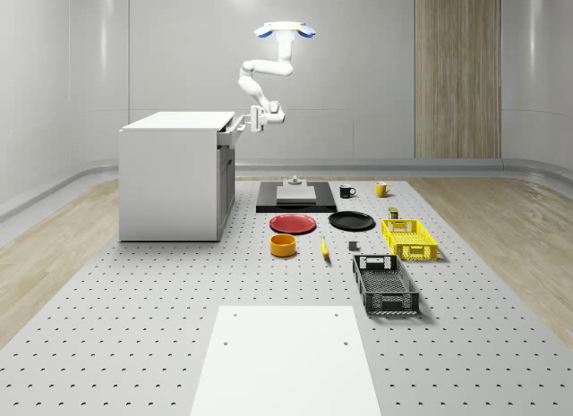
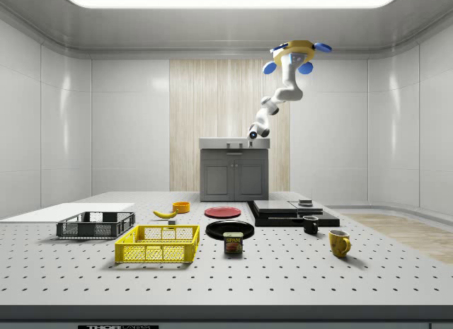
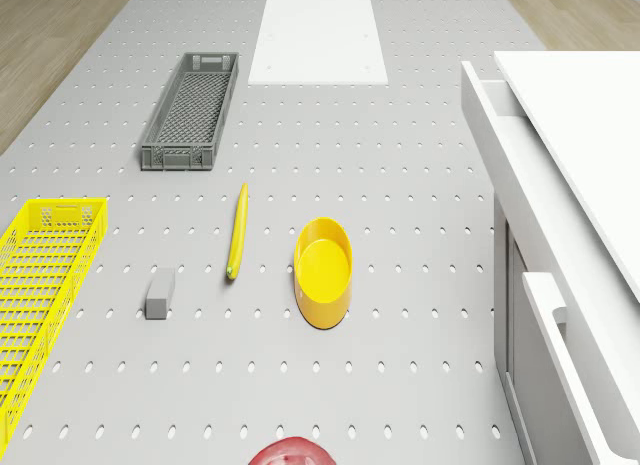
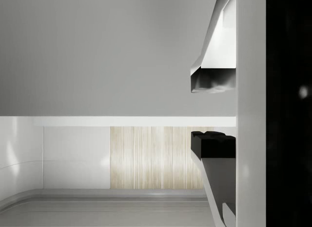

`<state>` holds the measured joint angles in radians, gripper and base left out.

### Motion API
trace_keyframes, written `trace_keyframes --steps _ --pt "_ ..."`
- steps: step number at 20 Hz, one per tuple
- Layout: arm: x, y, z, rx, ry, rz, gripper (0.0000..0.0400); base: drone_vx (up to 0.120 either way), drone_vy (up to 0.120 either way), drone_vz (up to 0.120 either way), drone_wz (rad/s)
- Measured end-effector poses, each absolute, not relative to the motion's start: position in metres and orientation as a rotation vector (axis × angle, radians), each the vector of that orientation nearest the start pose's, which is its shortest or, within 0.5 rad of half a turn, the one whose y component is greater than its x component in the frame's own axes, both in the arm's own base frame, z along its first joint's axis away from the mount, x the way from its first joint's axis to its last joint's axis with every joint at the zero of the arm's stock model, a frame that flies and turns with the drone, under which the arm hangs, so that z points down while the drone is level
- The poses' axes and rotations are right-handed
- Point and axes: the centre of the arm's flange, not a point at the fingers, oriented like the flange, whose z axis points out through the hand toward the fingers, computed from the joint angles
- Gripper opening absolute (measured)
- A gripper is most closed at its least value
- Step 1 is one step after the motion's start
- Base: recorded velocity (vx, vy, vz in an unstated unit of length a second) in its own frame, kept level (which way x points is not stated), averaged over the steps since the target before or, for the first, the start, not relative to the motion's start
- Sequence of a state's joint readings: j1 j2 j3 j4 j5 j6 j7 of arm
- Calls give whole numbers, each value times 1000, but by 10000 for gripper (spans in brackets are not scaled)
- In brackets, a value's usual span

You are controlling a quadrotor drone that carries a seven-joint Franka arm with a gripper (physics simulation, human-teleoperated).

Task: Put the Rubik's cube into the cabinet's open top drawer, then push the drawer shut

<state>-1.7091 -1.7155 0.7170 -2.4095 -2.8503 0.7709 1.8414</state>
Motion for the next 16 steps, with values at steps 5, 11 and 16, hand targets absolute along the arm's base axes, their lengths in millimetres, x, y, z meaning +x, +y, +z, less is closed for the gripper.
trace_keyframes --steps 5,11,16 --pt "326 218 703 -1483 610 616 107 0 0 0 0" --pt "338 238 715 -1482 609 616 105 0 0 0 0" --pt "348 259 727 -1482 609 616 105 0 0 0 0"
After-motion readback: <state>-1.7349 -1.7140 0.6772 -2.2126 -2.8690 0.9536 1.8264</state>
